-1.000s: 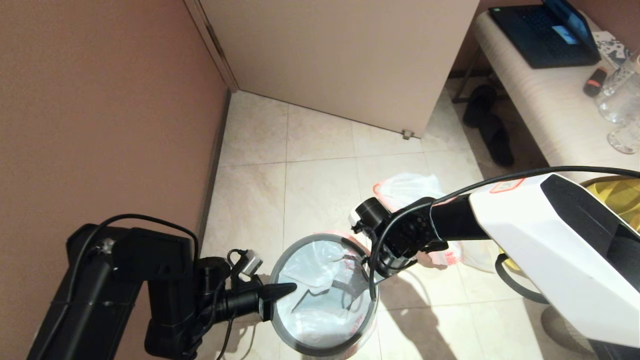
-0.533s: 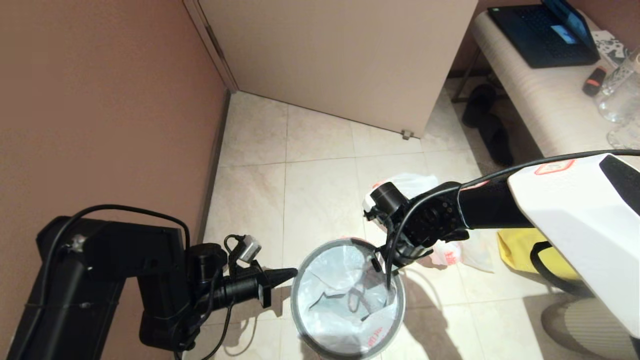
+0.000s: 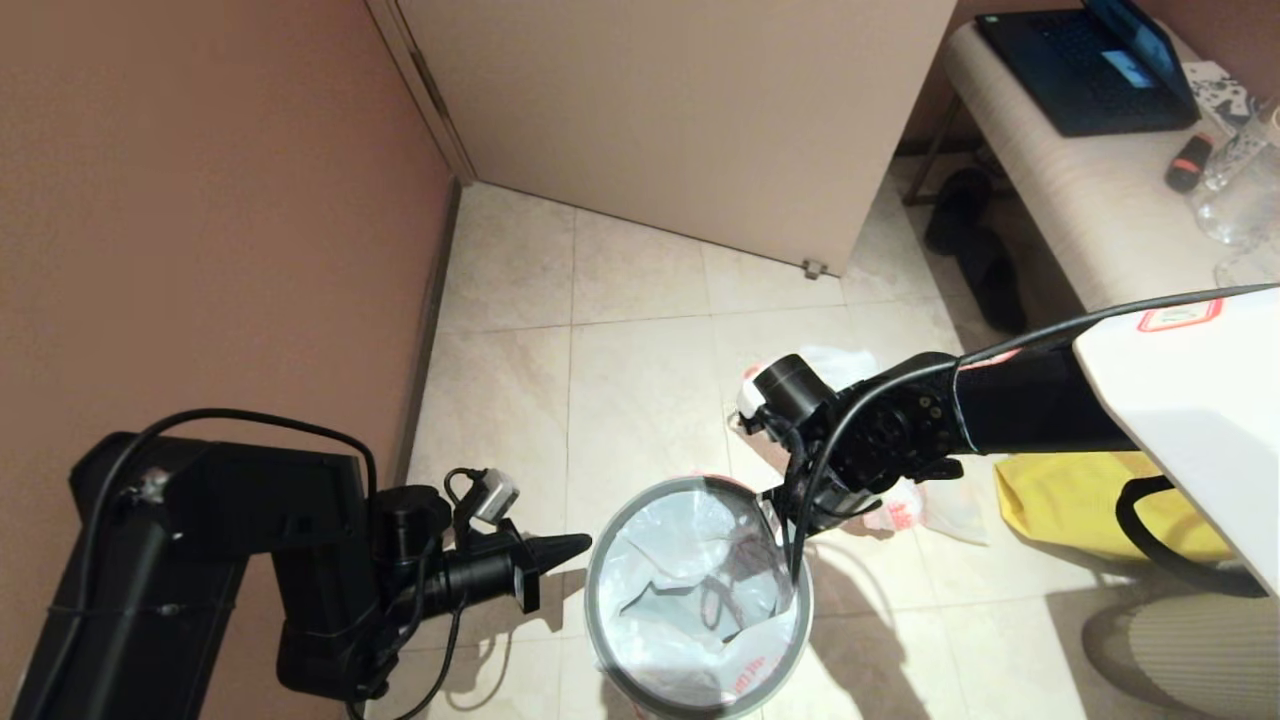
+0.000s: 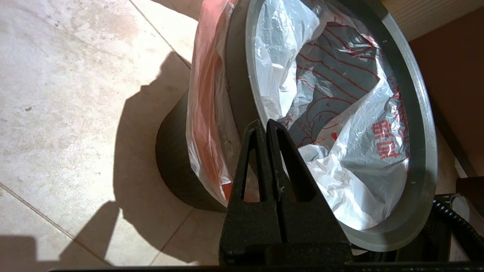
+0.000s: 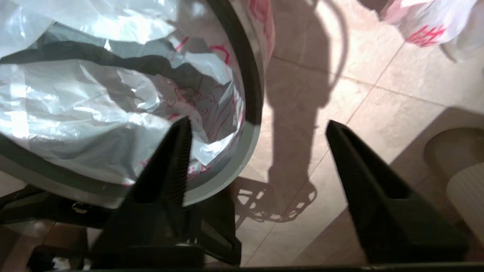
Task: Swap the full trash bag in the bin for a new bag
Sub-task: Place the trash can ring on the trash can
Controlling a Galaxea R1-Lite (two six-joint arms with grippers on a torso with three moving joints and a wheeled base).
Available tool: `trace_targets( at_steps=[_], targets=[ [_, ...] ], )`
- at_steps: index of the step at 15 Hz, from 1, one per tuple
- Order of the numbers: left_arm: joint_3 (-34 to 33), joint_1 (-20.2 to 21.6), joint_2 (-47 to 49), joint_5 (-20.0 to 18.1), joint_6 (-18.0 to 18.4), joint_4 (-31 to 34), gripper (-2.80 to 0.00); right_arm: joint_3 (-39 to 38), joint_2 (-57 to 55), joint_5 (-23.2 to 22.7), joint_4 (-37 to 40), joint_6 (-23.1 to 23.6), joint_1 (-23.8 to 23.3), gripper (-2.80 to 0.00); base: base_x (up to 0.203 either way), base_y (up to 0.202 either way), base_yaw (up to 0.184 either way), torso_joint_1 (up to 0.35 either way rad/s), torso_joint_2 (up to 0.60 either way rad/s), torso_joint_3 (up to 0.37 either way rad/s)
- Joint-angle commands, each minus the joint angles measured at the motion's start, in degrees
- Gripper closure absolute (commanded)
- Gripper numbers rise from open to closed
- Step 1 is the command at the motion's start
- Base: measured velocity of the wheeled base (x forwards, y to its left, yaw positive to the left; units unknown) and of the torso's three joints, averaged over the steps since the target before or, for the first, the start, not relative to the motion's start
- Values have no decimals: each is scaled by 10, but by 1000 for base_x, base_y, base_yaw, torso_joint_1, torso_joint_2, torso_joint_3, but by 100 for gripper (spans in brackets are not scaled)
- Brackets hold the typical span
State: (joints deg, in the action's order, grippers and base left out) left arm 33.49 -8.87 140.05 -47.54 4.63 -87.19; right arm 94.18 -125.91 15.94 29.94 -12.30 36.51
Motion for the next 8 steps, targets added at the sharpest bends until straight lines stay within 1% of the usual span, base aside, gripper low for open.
trace_targets(
  at_steps=[1,2,3,4,5,8],
  targets=[
    [-1,0,1,-3,-1,-26,0,-11,13,-39,-4,-17,-2,0,0,0,0,0,0,0],
    [-3,-1,1,-3,-2,-26,0,-11,18,-83,-4,-33,-6,0,0,0,0,0,0,0],
    [-3,-1,0,-3,-2,-26,0,-17,26,-146,-4,-43,-18,0,0,0,0,0,0,0],
    [-5,-1,-2,-3,-2,-26,0,-31,34,-197,-6,-47,-34,0,0,0,0,0,0,0],
    [-7,-1,-7,-4,-3,-26,0,-51,38,-237,-14,-44,-56,0,0,0,0,0,0,0],
    [-17,-10,-25,-4,-9,-26,0,-120,21,-260,-93,-29,-95,0,0,0,0,0,0,0]
  ],
)
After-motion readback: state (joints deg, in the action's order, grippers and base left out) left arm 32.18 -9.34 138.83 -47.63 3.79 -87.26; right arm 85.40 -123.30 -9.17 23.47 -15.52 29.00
